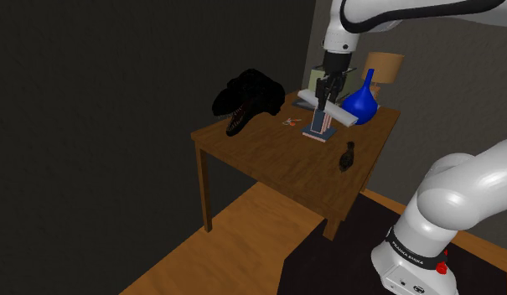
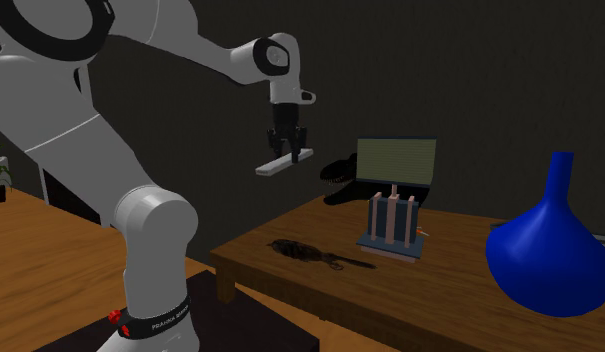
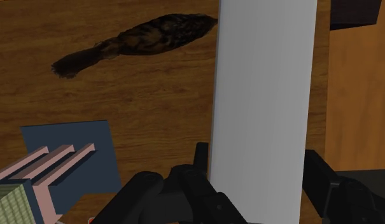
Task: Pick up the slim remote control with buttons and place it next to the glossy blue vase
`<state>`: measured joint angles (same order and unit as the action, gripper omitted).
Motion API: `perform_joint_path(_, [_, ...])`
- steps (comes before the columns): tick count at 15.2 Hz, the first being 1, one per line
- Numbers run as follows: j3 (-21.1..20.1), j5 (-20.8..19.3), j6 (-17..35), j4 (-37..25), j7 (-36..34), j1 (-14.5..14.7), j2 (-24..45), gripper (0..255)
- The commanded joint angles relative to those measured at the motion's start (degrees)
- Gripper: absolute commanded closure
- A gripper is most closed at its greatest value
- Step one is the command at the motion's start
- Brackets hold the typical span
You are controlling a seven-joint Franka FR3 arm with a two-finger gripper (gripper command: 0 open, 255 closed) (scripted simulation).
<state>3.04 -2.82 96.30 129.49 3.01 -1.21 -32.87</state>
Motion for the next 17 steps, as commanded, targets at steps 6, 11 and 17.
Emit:
perform_joint_path(6, [-0.1, 0.1, -5.3, -6.1, 0.2, 0.0, 0.8, 255])
perform_joint_path(11, [-0.2, 0.2, -9.0, -10.8, 0.3, 0.1, 1.8, 255])
perform_joint_path(17, [-0.2, 0.3, -13.4, -16.9, 0.4, 0.1, 3.4, 255])
